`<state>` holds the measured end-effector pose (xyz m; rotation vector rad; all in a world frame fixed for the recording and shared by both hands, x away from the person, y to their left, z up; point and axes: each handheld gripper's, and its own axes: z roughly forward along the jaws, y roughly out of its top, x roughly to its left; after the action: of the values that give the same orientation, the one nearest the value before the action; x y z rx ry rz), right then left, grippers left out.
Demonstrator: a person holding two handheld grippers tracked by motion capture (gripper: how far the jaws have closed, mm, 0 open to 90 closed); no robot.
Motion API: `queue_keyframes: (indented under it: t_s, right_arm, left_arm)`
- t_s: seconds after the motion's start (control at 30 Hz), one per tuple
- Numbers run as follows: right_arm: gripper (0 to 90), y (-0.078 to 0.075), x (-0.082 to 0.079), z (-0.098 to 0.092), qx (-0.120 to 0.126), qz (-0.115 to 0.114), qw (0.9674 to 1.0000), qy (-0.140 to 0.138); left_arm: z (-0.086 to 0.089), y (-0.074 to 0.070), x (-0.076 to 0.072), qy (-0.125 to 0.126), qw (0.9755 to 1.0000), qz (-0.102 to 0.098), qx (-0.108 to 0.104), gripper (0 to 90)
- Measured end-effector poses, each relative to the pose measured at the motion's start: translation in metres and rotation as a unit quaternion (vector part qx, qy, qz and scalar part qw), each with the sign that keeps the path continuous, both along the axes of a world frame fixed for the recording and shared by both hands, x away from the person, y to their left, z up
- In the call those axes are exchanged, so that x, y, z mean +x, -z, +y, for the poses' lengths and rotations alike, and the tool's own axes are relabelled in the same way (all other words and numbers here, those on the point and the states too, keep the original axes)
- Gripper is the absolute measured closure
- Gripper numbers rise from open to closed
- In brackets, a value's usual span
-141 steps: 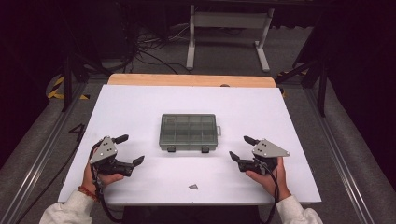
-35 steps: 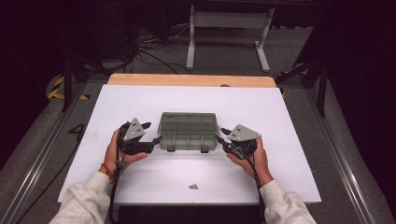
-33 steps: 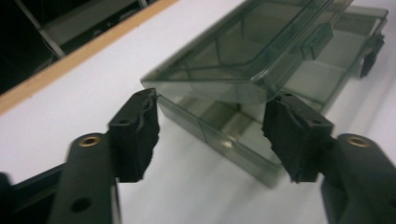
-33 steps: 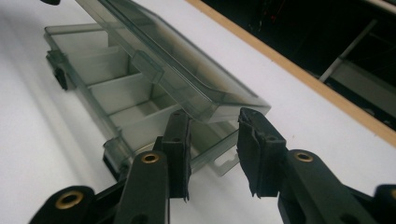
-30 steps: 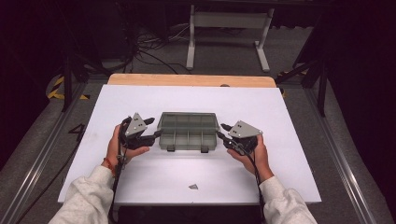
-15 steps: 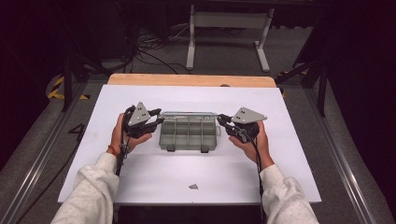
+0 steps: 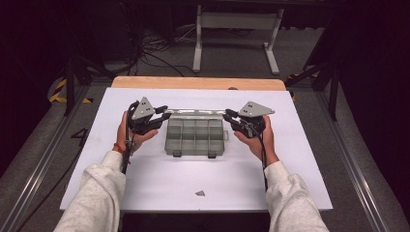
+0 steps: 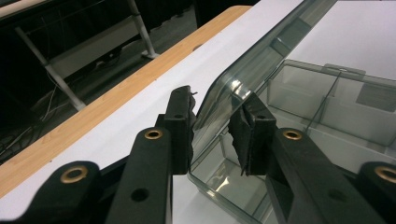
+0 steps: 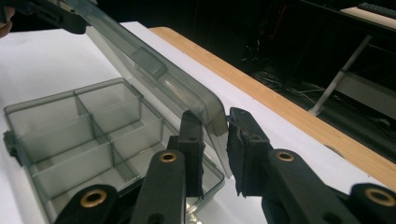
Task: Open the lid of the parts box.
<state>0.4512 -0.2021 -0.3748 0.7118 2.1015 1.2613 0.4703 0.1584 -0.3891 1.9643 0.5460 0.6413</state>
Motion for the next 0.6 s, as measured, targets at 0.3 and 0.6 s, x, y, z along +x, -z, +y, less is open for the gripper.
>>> queue_keyframes:
  t_s: [0.3,0.6]
  right_arm:
    - [76.8,0.006,0.016,0.001,0.029,0.008,0.9994,0.015]
    - [77.9,0.017,0.030,0.003,0.045,0.010,0.9982,0.038]
  left_arm:
    - [0.001,0.000,0.012,-0.013,0.9995,0.017,-0.024,73.2]
    - [0.002,0.009,0.022,-0.027,0.9979,0.042,-0.041,75.1]
